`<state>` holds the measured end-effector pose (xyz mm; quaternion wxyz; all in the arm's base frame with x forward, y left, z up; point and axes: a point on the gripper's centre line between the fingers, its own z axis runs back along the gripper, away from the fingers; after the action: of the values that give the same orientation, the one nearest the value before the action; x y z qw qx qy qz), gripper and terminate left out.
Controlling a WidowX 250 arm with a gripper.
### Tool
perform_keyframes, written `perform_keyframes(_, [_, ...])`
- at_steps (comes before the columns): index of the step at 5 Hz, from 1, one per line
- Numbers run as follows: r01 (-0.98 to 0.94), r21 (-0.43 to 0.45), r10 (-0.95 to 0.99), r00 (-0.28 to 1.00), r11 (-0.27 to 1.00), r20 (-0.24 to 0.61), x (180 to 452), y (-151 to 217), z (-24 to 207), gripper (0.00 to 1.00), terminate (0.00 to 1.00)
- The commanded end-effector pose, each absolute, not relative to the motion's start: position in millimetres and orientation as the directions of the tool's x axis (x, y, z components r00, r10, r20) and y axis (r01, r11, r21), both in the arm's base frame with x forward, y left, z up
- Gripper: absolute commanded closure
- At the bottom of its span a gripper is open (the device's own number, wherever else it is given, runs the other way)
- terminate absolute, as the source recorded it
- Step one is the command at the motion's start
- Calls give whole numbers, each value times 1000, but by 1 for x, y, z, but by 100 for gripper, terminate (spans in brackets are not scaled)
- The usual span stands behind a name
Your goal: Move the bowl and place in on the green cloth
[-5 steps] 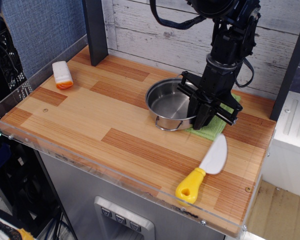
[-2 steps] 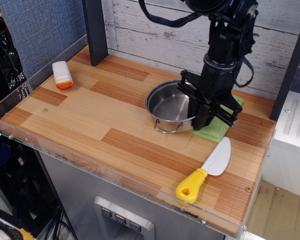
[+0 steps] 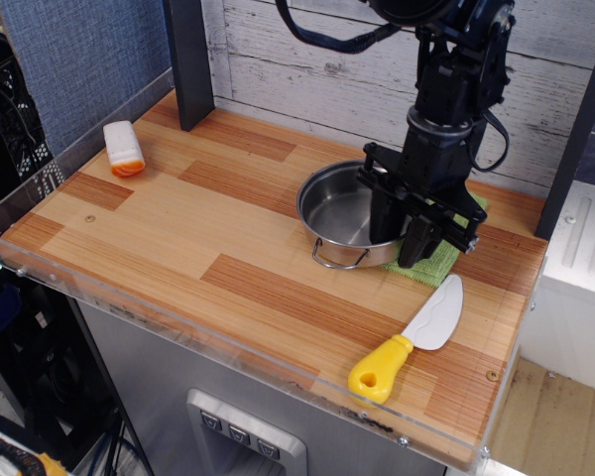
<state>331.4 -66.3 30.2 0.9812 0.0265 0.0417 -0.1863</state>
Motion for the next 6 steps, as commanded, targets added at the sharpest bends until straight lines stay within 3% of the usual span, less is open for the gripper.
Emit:
perform_keyframes(1, [335,41,-338,938,941,74,318,-46,93,0,0])
perform_keyframes(2, [272,28,-273,950,962,152,303,-23,119,0,0])
perform_keyframes(4, [83,-30,-76,983,996,167,275,39,148,0,0])
perform_keyframes(6, [55,-45,-47,988,998,149,270,53,155,0,0])
